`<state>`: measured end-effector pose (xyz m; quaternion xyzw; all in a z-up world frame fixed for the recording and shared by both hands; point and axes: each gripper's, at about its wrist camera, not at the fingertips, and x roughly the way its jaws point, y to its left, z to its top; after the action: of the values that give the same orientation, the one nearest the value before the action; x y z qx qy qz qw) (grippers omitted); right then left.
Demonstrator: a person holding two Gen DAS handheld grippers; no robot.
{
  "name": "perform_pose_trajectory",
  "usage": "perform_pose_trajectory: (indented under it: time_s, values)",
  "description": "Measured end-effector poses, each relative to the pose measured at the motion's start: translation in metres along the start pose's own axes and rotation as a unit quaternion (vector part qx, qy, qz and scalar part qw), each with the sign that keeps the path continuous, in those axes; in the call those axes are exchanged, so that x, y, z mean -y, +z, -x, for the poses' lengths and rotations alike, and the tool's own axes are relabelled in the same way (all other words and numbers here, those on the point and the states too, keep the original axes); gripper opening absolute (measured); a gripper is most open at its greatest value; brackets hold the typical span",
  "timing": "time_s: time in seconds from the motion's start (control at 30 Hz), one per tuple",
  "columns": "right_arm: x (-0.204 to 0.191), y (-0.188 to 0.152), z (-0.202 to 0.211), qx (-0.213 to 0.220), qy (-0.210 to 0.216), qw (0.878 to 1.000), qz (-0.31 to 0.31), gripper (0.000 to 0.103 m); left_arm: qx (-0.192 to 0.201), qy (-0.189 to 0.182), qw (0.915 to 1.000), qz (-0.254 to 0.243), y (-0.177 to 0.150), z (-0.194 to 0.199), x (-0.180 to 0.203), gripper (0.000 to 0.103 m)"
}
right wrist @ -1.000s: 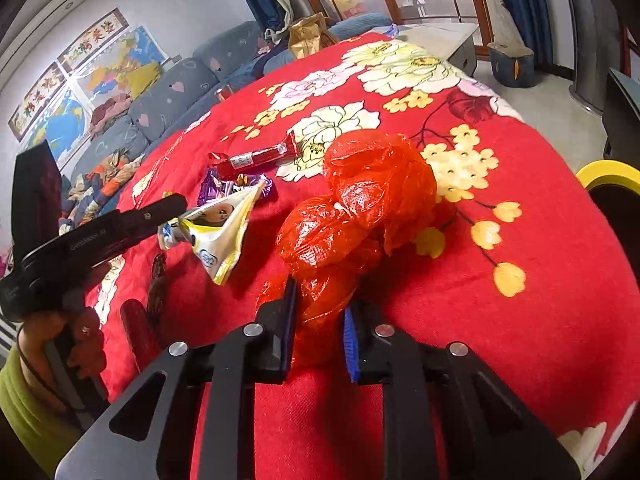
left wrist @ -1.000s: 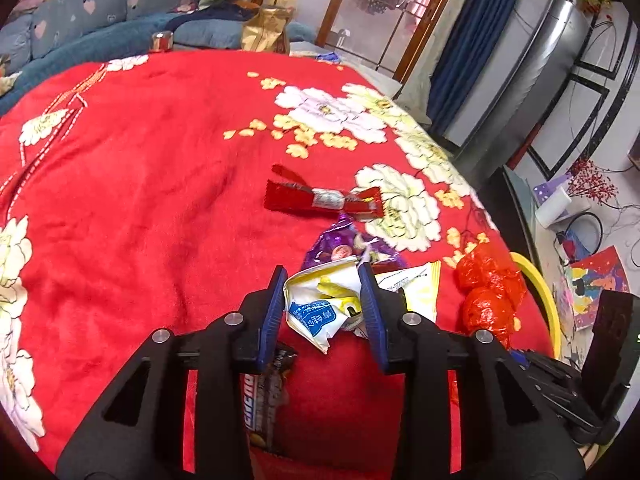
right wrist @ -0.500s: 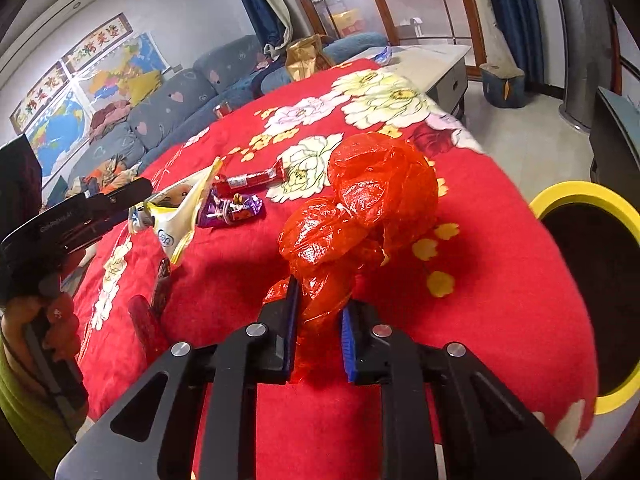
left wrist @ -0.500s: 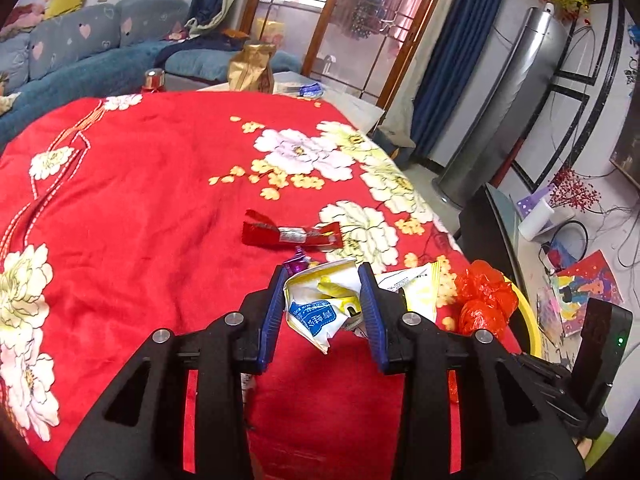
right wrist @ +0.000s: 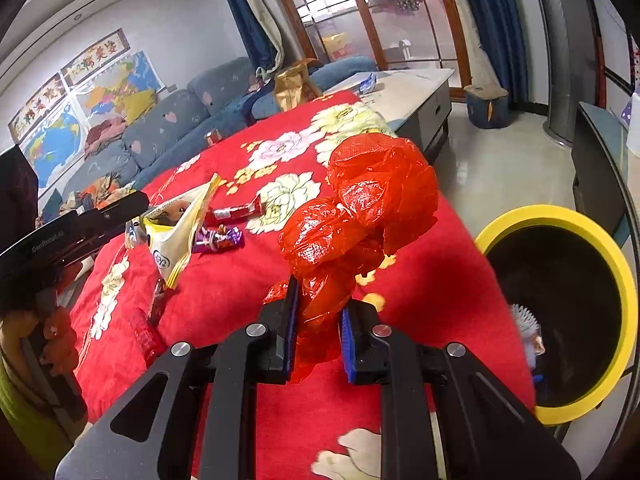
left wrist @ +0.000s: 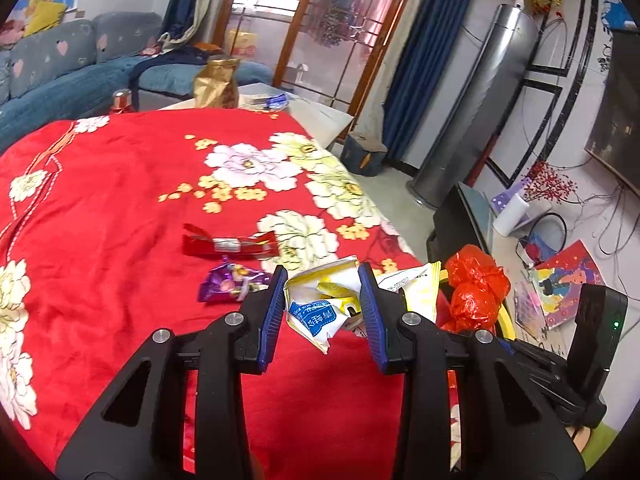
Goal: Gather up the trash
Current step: 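Carry the snack wrapper and red plastic bag over the bin with both grippers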
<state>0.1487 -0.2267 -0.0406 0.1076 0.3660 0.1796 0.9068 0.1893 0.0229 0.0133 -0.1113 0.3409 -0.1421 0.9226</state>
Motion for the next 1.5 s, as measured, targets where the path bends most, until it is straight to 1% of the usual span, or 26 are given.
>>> perform_pose_trajectory:
  time_s: [0.63,1.5]
  values:
    - [0.02,0.005,0.024,0.025,-0.015,1.0,-0.008,0.017,0.001,-0.024,0.9991,-0.035,-0.001,-0.004,0.042,0.029]
    - [0.088,0.005,0.051,0.051,-0.071,0.994,-0.058,0.017,-0.023,-0.055,0.9942,-0.09,-0.015,-0.027,0.101,0.029]
